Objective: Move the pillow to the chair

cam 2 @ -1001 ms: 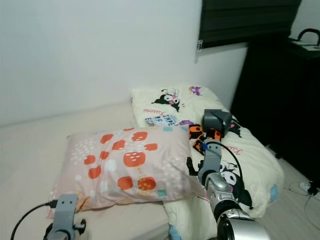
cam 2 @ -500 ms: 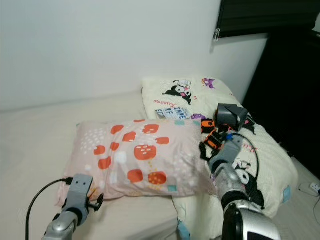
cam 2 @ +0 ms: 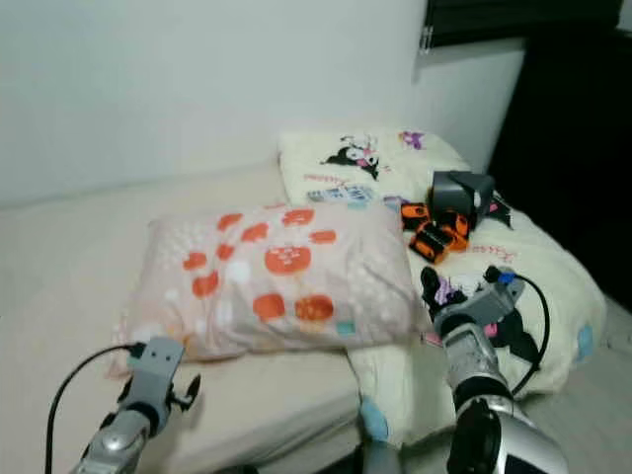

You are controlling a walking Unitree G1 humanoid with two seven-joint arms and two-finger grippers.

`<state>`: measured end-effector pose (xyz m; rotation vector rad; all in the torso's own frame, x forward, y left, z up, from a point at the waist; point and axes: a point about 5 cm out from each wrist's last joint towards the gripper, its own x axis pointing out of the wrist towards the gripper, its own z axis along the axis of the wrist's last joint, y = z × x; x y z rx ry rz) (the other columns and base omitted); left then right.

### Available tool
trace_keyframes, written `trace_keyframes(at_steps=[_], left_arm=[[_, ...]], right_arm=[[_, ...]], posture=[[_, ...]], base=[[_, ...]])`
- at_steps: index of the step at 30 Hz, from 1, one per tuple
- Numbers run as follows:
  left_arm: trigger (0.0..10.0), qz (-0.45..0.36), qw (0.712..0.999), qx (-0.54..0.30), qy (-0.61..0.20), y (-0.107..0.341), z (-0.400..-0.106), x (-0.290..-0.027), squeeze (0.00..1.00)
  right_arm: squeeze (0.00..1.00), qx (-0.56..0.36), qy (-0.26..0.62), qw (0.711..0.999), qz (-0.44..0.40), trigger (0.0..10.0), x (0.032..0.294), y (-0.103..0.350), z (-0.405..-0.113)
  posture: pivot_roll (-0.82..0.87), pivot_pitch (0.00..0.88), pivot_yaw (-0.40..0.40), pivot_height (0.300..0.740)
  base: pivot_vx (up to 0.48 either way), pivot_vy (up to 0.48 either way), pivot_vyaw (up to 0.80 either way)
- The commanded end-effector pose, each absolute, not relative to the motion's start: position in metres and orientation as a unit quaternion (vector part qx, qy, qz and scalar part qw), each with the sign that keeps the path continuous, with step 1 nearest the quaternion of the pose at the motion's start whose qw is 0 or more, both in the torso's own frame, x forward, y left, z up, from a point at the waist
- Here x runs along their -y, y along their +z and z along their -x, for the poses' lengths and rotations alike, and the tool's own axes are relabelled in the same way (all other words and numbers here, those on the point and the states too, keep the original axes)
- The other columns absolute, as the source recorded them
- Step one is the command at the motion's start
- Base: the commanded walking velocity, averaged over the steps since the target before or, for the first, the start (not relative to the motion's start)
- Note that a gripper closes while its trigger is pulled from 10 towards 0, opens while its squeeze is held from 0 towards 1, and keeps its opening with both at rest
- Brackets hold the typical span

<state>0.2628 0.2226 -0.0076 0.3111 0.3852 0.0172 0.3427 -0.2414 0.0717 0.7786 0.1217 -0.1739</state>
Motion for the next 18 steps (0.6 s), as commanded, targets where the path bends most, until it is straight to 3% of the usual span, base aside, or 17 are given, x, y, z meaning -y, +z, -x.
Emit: trace_keyframes(at_steps=[1, 6, 12, 18], left_arm=[[10.0, -0.169, 0.969, -0.182, 0.021, -0.002, -0.265, -0.232, 0.0], [10.0, -0.175, 0.969, -0.171, 0.044, 0.004, -0.268, -0.241, 0.0], [10.0, -0.179, 0.968, -0.167, 0.055, 0.006, -0.269, -0.245, 0.0], [10.0, -0.179, 0.969, -0.162, 0.058, 0.007, -0.268, -0.245, 0.0]], right_arm=[[0.0, -0.045, -0.081, 0.909, -0.406, 10.0, 0.244, 0.073, -0.342], [0.0, -0.011, -0.05, 0.893, -0.446, 10.0, 0.246, 0.081, -0.344], [0.0, -0.007, -0.019, 0.901, -0.433, 10.0, 0.243, 0.085, -0.346], [0.0, -0.041, 0.045, 0.914, -0.402, 10.0, 0.217, 0.079, -0.348]], posture=[[-0.17, 0.024, 0.016, 0.571], [-0.16, 0.023, 0.019, 0.551], [-0.16, 0.019, 0.021, 0.521], [-0.16, 0.018, 0.024, 0.506]], base=[[0.0, 0.0, 0.0], [0.0, 0.0, 0.0], [0.0, 0.0, 0.0], [0.0, 0.0, 0.0]])
